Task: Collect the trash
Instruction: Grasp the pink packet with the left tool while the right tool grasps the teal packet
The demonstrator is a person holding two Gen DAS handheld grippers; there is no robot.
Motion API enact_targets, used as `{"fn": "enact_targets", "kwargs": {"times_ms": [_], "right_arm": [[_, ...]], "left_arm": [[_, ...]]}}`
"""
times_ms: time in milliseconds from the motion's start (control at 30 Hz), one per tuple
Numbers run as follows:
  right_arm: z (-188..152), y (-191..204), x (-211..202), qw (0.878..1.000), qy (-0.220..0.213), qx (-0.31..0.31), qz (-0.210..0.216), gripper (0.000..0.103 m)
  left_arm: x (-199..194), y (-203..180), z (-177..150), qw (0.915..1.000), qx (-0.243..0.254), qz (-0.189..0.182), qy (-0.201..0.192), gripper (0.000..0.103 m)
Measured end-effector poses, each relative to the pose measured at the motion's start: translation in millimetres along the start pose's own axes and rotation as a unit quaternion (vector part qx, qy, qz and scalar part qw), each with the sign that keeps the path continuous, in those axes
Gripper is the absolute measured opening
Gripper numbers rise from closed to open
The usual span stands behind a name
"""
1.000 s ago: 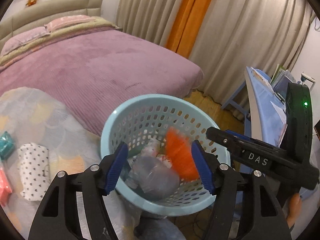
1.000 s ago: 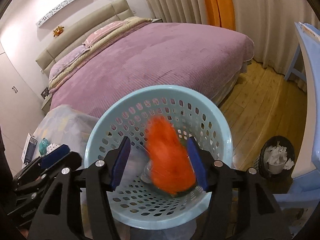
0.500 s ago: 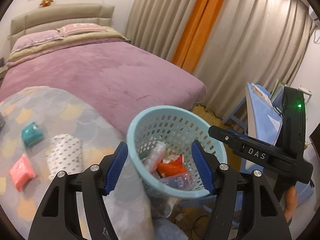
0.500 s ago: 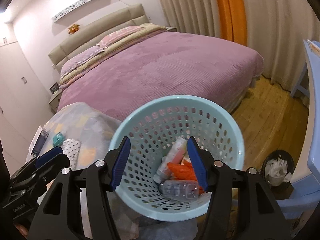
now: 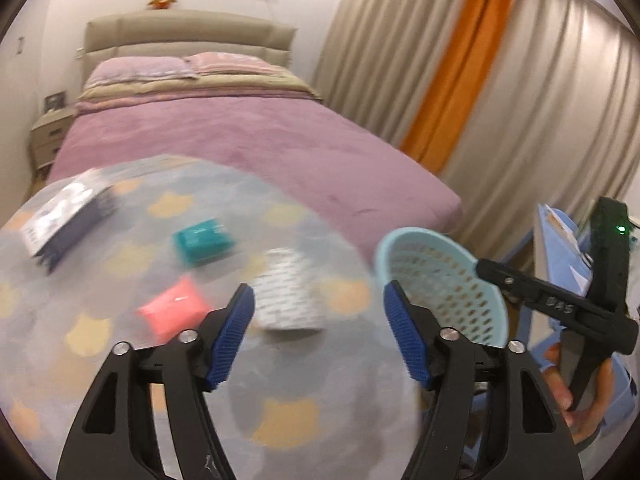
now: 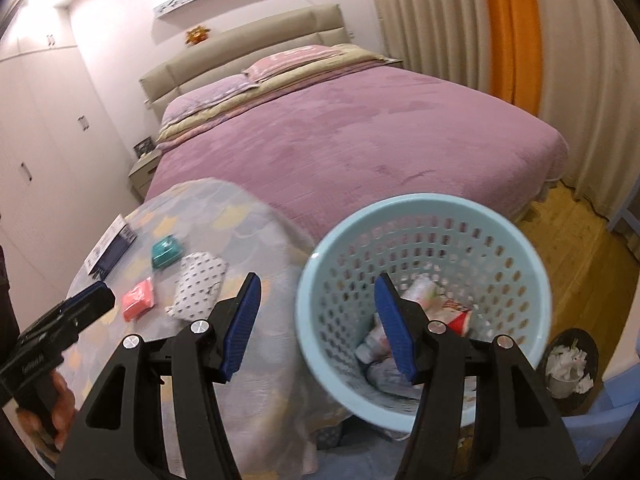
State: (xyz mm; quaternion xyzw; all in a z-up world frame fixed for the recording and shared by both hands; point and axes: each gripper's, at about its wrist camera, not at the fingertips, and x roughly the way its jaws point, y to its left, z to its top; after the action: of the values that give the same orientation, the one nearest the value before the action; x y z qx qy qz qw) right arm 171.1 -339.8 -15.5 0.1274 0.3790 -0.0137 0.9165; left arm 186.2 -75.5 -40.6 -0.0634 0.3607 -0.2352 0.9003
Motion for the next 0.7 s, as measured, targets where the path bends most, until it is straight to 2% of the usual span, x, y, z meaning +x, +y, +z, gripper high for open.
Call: {"fn": "enact_targets", "kwargs": {"times_ms": [33, 100, 233, 367, 567, 700], "right_arm": [[-1.0, 7.5, 3.5, 1.0, 0.003, -0.008, 0.004, 0.055], [-1.5, 14.1, 8.0, 1.0, 0.008, -0.015, 0.007, 0.056], [-4.6, 31.6, 19.6, 0.999, 0.02, -0.028, 0.017, 0.056], [-8.9, 50.1, 31.8, 0.998, 0.033, -0.043, 0.024, 0.056], [-12.1, 70.7, 47.7, 0.997, 0.046, -0.059, 0.025, 0.056], [-10.5, 78.2, 60.8, 0.996, 0.055, -0.061, 0.028, 0.056]], "left_arm": [[-1.8, 12.7, -1.9, 1.0, -0.003, 0.009, 0.003, 0.077], [-2.4, 29.5, -5.9, 0.9997, 0.0, 0.017, 0.016, 0.08], [4.5, 55.1, -12.6, 0.9973, 0.02, 0.06, 0.037, 0.08], [13.4, 77.4, -16.0, 0.9966, 0.002, 0.067, 0.049, 0.08], [34.3, 85.3, -9.6, 0.9947, 0.014, 0.084, 0.058, 0.08], [47.7, 86.1, -8.6, 0.9942, 0.023, 0.079, 0.069, 0.08]]}}
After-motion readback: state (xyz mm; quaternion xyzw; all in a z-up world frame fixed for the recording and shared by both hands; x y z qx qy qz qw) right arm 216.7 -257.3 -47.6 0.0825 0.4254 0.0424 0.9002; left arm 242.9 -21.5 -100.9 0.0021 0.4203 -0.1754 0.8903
